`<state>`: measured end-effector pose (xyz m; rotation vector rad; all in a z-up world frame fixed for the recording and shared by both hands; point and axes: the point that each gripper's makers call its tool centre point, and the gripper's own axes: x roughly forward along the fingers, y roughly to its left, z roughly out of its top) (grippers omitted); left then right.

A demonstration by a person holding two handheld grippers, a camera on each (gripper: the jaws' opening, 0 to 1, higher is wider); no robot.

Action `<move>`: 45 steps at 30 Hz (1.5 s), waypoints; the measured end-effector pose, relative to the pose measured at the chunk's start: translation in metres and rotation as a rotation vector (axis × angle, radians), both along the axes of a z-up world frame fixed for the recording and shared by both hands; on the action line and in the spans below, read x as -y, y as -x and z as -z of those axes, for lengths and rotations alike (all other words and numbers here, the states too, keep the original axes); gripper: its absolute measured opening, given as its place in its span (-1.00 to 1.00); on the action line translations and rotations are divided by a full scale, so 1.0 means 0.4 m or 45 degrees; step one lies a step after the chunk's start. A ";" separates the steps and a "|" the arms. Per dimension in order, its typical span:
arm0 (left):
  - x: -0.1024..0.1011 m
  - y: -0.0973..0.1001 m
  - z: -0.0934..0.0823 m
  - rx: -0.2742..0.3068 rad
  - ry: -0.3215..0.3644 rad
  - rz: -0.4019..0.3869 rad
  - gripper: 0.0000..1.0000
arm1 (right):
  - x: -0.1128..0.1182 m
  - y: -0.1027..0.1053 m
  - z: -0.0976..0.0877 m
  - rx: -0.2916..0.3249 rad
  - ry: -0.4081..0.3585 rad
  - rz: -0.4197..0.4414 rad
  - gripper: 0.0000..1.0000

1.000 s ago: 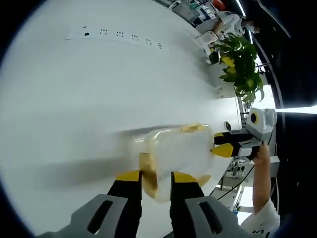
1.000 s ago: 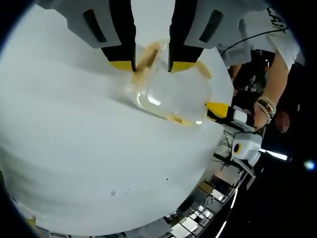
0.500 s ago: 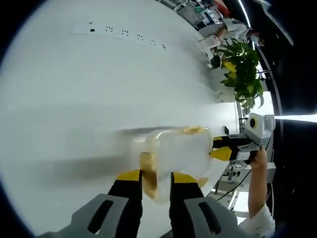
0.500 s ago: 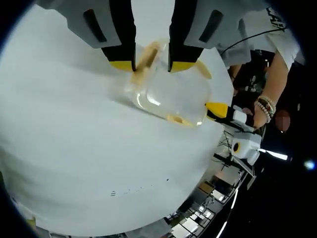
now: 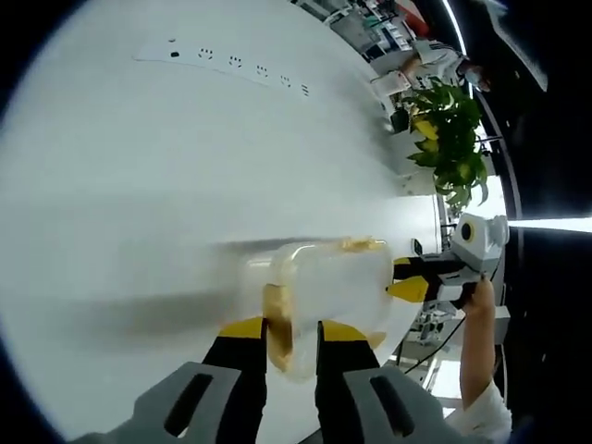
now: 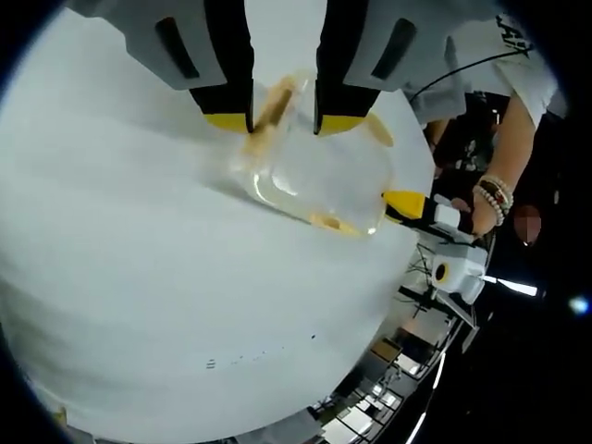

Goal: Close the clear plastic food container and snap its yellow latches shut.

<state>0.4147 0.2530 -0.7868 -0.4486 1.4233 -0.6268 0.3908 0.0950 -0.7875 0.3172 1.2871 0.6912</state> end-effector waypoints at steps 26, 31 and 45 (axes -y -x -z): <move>-0.036 -0.064 -0.034 0.503 -0.165 0.146 -0.55 | 0.039 -0.082 -0.051 0.261 0.059 -0.001 -0.59; -0.013 -0.108 -0.104 0.780 -0.122 0.212 -0.57 | 0.027 -0.116 -0.106 0.405 0.008 0.023 -0.78; 0.156 -0.039 -0.150 1.078 0.038 0.428 -1.00 | -0.087 -0.138 -0.118 0.504 -0.007 -0.127 -1.00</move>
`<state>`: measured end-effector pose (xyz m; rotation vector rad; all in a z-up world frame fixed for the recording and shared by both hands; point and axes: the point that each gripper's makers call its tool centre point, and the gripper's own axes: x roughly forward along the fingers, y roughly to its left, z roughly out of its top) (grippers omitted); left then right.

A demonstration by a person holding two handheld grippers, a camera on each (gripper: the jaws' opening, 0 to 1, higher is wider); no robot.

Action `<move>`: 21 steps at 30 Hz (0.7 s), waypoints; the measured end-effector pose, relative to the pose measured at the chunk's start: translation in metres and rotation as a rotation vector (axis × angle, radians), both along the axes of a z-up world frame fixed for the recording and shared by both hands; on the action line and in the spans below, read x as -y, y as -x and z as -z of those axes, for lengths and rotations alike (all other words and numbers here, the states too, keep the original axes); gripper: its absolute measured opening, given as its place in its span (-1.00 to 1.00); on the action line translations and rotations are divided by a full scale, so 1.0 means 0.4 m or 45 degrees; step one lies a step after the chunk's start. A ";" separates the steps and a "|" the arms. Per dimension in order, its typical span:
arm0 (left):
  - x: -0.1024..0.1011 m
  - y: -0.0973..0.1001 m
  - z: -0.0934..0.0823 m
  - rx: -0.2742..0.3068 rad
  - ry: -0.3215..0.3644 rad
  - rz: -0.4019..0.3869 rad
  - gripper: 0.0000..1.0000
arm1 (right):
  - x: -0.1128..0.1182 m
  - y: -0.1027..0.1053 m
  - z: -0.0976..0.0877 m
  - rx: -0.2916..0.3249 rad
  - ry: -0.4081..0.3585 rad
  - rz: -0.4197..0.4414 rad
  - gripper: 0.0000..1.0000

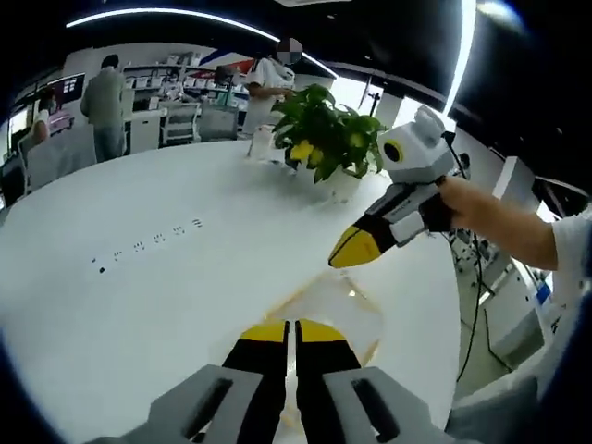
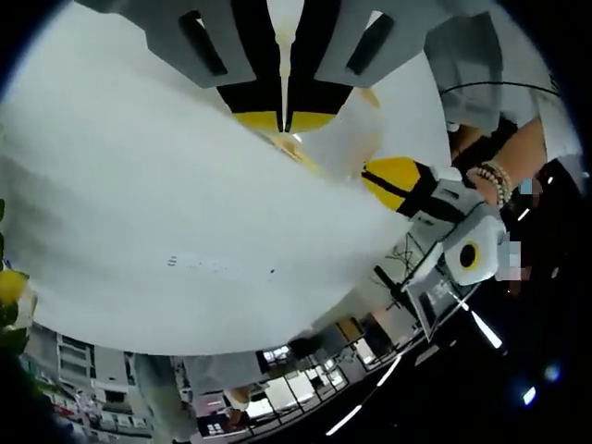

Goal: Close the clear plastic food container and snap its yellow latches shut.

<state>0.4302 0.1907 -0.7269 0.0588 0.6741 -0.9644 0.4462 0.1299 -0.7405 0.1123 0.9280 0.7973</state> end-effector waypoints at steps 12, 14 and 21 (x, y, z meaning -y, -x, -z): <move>0.042 0.040 0.059 -0.005 -0.076 0.055 -1.00 | -0.105 0.028 0.034 -0.024 0.004 -0.149 -1.00; 0.049 0.049 0.067 -0.026 -0.068 0.060 -1.00 | -0.114 0.022 0.044 -0.024 0.019 -0.164 -1.00; 0.050 0.087 0.088 -0.105 -0.024 0.052 -1.00 | -0.128 0.022 0.054 -0.047 0.002 -0.181 -1.00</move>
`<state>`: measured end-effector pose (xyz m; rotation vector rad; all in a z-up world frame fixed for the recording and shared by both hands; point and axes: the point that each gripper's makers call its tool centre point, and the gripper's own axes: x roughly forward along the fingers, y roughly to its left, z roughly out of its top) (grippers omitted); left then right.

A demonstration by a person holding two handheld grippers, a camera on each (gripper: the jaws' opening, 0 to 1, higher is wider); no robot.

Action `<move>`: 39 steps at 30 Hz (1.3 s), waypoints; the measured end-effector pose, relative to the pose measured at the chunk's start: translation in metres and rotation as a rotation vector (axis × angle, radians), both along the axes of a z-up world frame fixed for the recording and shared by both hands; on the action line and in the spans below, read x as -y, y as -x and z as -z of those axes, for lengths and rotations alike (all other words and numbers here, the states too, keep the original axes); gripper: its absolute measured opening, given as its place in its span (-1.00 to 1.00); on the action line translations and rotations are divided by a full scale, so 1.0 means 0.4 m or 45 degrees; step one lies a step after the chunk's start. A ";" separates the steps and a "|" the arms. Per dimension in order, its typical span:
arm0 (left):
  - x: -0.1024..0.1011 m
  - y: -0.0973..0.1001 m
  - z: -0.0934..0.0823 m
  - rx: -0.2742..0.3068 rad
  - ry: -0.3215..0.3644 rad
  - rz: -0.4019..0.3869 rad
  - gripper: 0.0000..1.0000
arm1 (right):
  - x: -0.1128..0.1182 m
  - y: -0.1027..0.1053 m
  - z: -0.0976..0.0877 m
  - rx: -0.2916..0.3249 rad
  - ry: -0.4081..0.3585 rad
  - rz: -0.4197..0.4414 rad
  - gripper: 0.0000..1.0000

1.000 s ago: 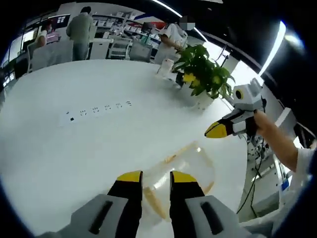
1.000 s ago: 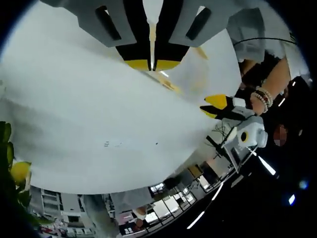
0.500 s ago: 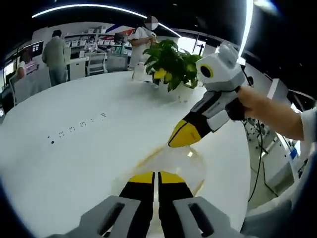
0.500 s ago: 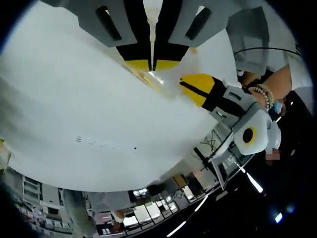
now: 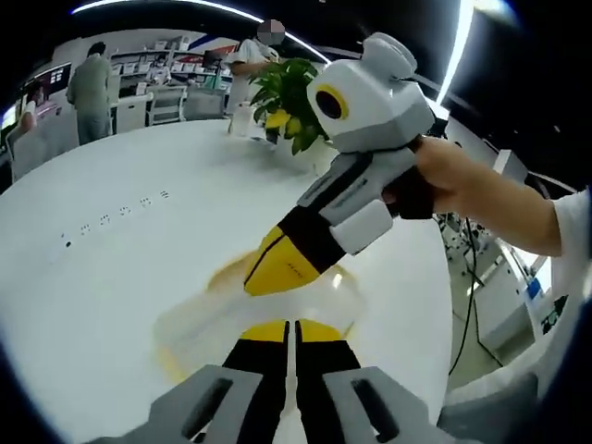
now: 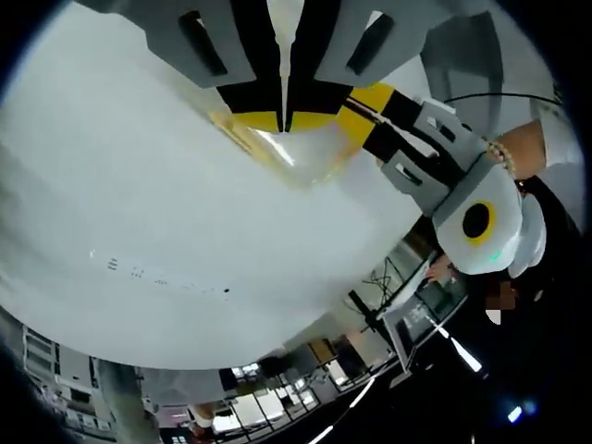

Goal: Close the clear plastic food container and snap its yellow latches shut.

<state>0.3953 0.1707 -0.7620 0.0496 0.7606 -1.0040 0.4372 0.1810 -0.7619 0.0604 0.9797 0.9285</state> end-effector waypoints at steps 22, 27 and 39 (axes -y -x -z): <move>0.011 0.127 -0.002 -0.087 0.107 0.115 -1.00 | 0.015 -0.059 0.025 0.023 0.020 0.129 -1.00; 0.008 0.148 0.010 -0.095 0.099 0.139 -1.00 | 0.015 -0.065 0.033 0.020 0.030 0.140 -1.00; 0.013 0.151 0.057 -0.056 0.029 0.145 -1.00 | 0.016 -0.078 0.037 0.018 0.031 0.144 -1.00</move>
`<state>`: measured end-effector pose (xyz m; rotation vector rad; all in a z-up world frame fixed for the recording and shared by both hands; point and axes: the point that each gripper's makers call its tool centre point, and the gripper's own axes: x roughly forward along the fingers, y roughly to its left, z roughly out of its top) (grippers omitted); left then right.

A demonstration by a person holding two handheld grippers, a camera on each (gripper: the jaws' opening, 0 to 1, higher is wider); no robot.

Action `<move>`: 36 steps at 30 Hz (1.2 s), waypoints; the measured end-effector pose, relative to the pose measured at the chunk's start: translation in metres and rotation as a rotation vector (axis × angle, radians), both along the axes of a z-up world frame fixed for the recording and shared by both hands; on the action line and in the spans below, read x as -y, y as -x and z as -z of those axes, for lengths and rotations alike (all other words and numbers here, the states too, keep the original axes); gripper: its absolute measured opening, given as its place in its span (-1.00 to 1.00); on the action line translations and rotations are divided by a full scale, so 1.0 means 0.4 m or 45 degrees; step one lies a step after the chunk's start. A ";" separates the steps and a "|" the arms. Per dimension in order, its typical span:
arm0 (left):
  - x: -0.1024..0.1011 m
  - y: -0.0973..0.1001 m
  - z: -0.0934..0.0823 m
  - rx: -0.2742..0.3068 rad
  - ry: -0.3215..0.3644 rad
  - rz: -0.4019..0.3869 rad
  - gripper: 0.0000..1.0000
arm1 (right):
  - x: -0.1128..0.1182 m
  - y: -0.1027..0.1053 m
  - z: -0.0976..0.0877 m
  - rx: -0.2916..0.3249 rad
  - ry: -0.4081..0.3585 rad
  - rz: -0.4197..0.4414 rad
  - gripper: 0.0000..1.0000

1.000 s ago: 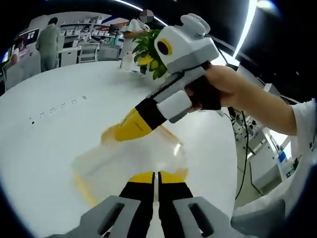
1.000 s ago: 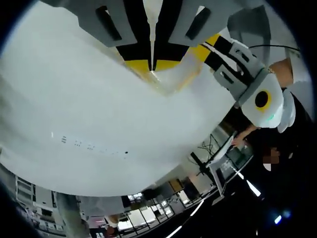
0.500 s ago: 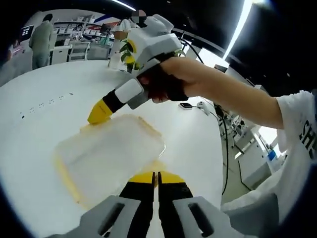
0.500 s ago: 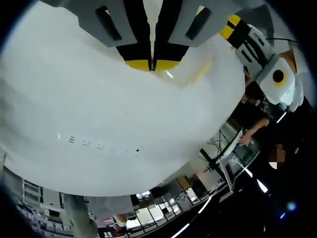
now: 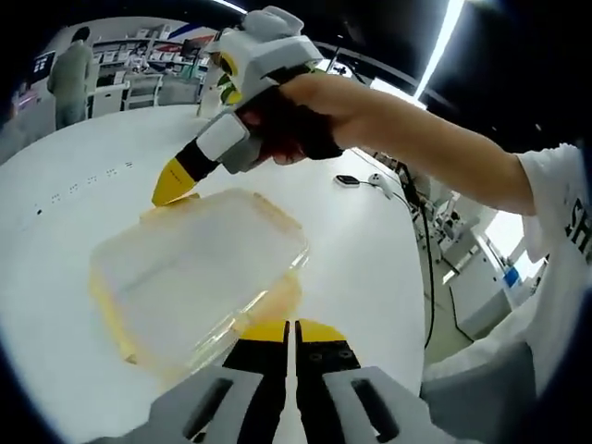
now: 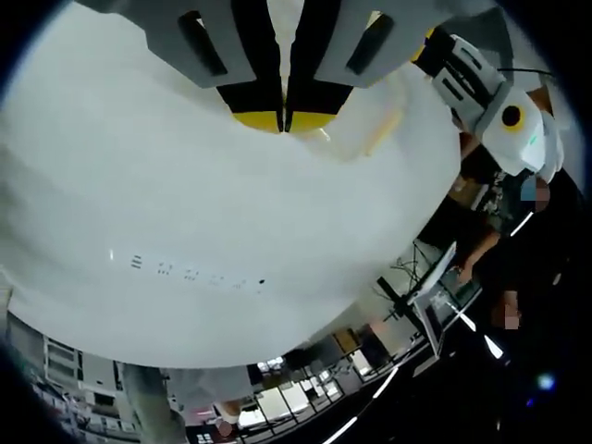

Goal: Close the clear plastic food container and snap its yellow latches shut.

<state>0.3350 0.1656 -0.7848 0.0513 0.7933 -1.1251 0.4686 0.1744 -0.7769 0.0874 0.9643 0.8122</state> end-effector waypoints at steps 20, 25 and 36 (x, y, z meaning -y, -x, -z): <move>-0.010 -0.009 -0.066 0.207 0.003 0.085 -0.88 | -0.002 -0.028 -0.023 0.015 -0.042 -0.015 -1.00; -0.024 -0.058 -0.104 0.490 -0.063 0.128 -0.65 | -0.012 -0.026 -0.057 0.088 -0.039 -0.124 -0.99; -0.010 -0.065 -0.049 0.712 -0.272 0.371 -0.44 | -0.018 0.022 -0.067 0.134 0.062 -0.451 -0.54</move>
